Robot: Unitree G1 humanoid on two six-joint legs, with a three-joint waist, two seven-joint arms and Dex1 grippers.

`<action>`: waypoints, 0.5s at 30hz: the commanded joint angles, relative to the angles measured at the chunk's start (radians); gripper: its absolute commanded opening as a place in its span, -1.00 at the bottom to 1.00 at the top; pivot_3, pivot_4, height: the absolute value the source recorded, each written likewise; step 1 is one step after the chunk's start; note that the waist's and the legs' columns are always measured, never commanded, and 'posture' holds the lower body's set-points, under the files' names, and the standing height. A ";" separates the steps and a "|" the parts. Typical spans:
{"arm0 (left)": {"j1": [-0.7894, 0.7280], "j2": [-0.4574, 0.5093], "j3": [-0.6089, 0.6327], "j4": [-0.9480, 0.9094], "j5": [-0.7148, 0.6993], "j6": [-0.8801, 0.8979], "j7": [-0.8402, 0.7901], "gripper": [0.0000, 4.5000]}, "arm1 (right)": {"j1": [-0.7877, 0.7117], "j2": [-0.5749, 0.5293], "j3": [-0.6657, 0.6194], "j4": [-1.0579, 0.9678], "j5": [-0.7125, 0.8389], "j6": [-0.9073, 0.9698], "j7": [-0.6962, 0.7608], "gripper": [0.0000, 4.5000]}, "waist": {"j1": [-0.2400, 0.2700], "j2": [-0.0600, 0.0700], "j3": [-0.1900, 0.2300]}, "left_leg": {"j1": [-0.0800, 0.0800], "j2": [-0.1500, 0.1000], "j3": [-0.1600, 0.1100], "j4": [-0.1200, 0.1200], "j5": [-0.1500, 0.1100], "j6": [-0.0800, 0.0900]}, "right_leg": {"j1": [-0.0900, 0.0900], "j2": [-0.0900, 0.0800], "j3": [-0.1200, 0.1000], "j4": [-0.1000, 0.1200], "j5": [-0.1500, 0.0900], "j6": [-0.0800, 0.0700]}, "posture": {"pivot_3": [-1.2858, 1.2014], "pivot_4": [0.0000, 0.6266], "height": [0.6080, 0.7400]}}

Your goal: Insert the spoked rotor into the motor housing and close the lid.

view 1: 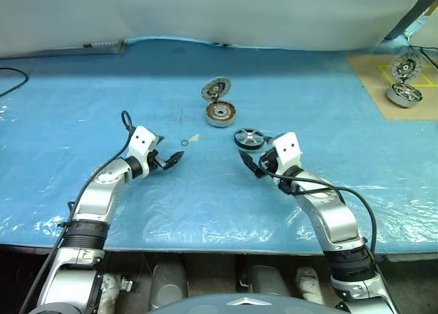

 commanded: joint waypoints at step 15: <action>-0.005 0.004 -0.001 -0.042 -0.010 0.000 0.003 0.99 | -0.007 0.006 0.001 -0.051 -0.003 0.000 -0.016 1.00 | 0.000 0.000 0.000 | 0.000 0.000 0.000 0.000 0.000 0.000 | 0.000 0.000 0.000 0.000 0.000 0.000 | 0.03 -0.52 1.00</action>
